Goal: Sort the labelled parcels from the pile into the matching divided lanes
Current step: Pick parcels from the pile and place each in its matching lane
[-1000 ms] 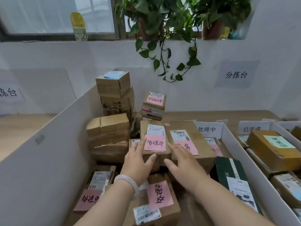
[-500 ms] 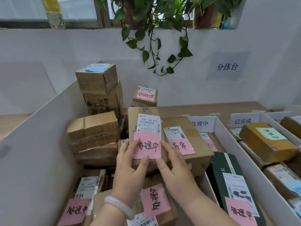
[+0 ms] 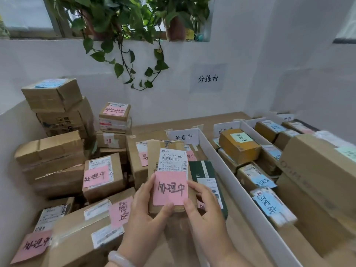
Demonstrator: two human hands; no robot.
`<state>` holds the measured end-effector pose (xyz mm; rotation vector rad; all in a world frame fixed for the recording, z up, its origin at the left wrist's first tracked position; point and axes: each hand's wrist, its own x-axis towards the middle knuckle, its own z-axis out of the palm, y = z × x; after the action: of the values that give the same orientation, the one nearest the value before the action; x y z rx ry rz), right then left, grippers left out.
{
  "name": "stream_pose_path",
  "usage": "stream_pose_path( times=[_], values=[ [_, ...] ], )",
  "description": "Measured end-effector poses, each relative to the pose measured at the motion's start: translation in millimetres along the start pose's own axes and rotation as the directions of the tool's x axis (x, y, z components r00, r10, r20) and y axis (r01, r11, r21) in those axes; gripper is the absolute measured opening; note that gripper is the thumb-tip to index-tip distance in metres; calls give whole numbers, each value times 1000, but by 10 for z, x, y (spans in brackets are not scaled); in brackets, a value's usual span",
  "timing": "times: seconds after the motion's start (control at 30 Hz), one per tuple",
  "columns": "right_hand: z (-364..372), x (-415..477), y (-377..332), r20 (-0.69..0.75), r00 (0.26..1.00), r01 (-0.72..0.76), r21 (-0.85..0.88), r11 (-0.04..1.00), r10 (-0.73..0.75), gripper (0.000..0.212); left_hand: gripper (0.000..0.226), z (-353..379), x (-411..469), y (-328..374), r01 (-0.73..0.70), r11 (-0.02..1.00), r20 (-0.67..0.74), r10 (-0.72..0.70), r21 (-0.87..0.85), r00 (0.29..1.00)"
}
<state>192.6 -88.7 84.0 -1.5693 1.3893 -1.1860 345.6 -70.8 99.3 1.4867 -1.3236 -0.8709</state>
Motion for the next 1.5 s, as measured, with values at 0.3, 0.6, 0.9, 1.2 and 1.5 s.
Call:
stream_pose_path(
  times=[0.3, 0.6, 0.9, 1.2, 1.5],
  values=[
    [-1072, -270, 532, -12, 994, -108, -41, 993, 107, 41, 70, 1117, -293, 93, 161, 980, 113, -148, -115, 982],
    [-1707, 13, 861, 132, 968, -208, -39, 977, 212, 36, 64, 1878, -245, 139, 206, 971, 69, -199, -121, 978],
    [-1790, 567, 993, 296, 932, -222, 14, 975, 208, 33, 52, 2050, 252, 162, 321, 906, -59, -349, -275, 935],
    [-1589, 1668, 776, 404, 906, -146, 21, 989, 125, 43, 42, 1899, 1419, 177, 313, 875, -160, -392, -369, 906],
    [-1462, 2066, 1204, 405, 900, -123, -124, 985, 163, 38, 49, 1951, 2528, 11, 296, 910, -256, -371, -290, 892]
  ],
)
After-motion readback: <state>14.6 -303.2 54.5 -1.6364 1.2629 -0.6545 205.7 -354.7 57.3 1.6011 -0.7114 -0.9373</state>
